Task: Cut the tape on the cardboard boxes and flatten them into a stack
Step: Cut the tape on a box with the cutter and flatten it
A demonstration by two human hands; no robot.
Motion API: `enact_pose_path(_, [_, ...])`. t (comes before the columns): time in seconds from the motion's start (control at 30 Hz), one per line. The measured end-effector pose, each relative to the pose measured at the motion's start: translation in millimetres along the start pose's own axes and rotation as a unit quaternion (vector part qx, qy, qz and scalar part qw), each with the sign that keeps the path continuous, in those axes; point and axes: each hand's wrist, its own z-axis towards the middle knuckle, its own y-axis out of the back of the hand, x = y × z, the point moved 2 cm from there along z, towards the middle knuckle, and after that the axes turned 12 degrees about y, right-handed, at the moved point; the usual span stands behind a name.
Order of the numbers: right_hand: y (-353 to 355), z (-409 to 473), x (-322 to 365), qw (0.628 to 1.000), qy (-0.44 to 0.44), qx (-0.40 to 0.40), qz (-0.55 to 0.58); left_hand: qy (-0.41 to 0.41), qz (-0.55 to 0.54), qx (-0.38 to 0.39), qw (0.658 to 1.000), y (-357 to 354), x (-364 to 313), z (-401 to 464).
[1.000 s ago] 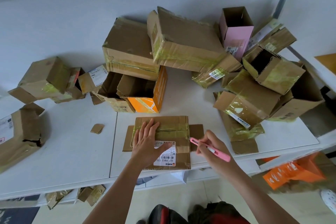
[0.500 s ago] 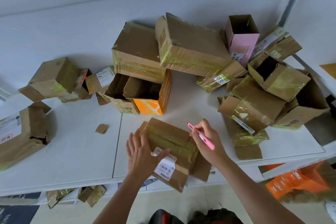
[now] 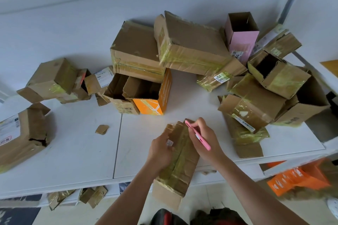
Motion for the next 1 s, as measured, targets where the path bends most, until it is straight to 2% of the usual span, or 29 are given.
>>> enact_pose_path(0.1, [1, -3, -4, 1.0, -0.012, 0.01, -0.024, -0.012, 0.001, -0.009, 1.0, 4, -11, 3])
enact_pose_path(0.2, [4, -9, -10, 0.999, -0.026, 0.015, -0.045, -0.043, 0.028, -0.057, 0.997, 7, -15, 3])
enact_pose_path(0.27, [5, -10, -12, 0.998, -0.028, 0.017, -0.052, -0.087, 0.089, -0.059, 0.99, 3, -19, -6])
enact_pose_path(0.37, [3, -8, -15, 0.997, -0.039, 0.015, -0.072, -0.073, 0.261, 0.034, 0.962, -20, -12, -17])
enact_pose_path(0.4, [1, -7, -16, 0.995, -0.035, 0.006, -0.09, -0.067, 0.319, 0.041, 0.944, -27, -8, -20])
enact_pose_path(0.47, [1, -6, -15, 0.995, -0.029, -0.003, -0.097, -0.075, 0.367, 0.023, 0.927, -34, -3, -20])
enact_pose_path(0.63, [10, -16, -12, 0.996, -0.082, -0.018, 0.036, -0.132, 0.355, -0.032, 0.925, 3, 8, 12])
enact_pose_path(0.73, [4, -39, -5, 0.986, -0.118, -0.017, 0.118, -0.153, 0.319, 0.011, 0.935, 26, 36, 36])
enact_pose_path(0.8, [2, -50, -4, 0.971, -0.147, -0.048, 0.18, -0.166, 0.294, 0.025, 0.941, 26, 49, 42])
enact_pose_path(1.0, [6, -30, -6, 0.922, -0.239, -0.108, 0.285, -0.169, 0.323, -0.017, 0.931, 17, 51, 39])
